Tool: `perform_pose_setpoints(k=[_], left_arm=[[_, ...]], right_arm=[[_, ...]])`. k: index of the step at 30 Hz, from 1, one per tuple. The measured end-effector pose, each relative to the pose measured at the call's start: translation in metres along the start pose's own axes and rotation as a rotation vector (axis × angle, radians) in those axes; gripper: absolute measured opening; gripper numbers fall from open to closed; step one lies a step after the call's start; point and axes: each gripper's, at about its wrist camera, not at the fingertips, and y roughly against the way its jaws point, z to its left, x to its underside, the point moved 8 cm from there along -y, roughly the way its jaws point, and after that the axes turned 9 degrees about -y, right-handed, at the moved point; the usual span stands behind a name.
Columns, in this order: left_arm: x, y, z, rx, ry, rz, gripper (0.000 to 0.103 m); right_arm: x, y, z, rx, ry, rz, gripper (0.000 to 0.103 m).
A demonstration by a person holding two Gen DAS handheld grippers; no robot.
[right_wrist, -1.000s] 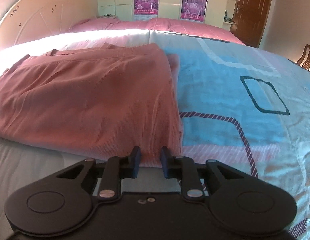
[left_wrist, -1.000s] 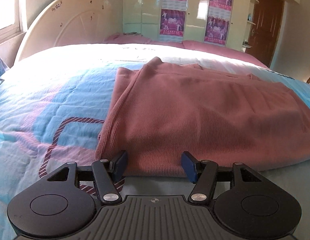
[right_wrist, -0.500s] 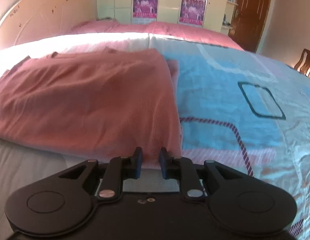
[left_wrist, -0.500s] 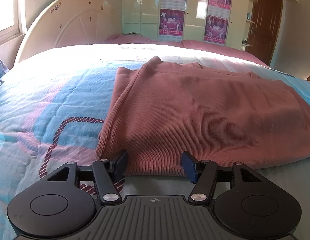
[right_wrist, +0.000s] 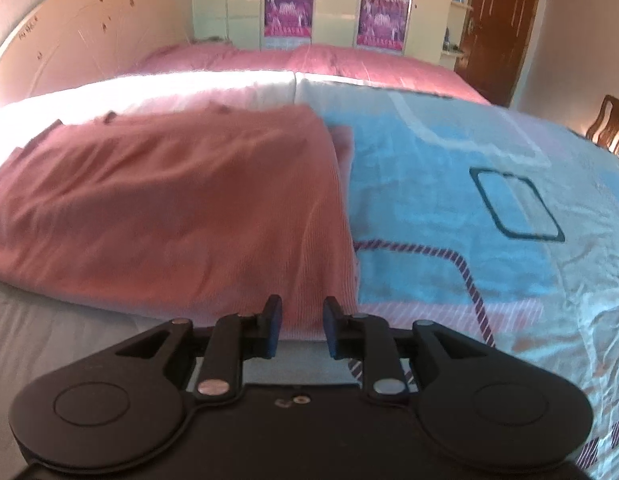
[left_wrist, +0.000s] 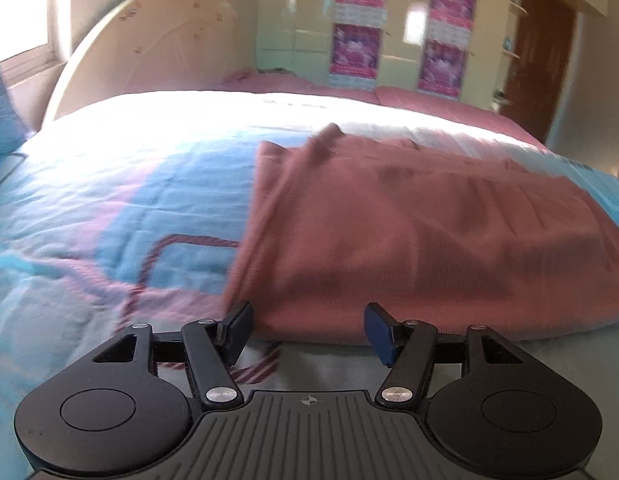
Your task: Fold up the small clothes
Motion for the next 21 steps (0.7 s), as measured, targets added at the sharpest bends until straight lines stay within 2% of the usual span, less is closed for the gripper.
perform_pose_setpoints(k=[4, 7, 10, 12, 13, 14, 16, 21], left_arm=[[0.006, 0.017, 0.014, 0.070, 0.162, -0.031, 0.061], [0.017, 0.013, 0.018, 0.125, 0.280, -0.006, 0.061], [0.027, 0.002, 0.027, 0.170, 0.461, 0.010, 0.061], [0.031, -0.004, 0.032, 0.210, 0.578, -0.002, 0.060], [0.032, -0.008, 0.033, 0.226, 0.621, -0.007, 0.057], [0.033, -0.011, 0.033, 0.236, 0.655, -0.008, 0.050], [0.036, -0.020, 0.031, 0.253, 0.704, -0.014, 0.047], [0.033, -0.038, 0.034, 0.264, 0.815, -0.065, 0.047]], right_arm=[[-0.009, 0.015, 0.006, -0.044, -0.015, -0.050, 0.022], [-0.013, 0.019, 0.017, -0.069, -0.002, -0.064, 0.020], [-0.017, 0.020, 0.035, -0.124, -0.001, -0.065, 0.012], [-0.019, 0.019, 0.049, -0.154, 0.002, -0.064, 0.010], [-0.022, 0.017, 0.056, -0.168, 0.004, -0.063, 0.010], [-0.023, 0.016, 0.061, -0.179, 0.004, -0.063, 0.008], [-0.027, 0.013, 0.073, -0.200, 0.003, -0.062, 0.007], [-0.036, 0.003, 0.098, -0.239, 0.018, -0.056, 0.007]])
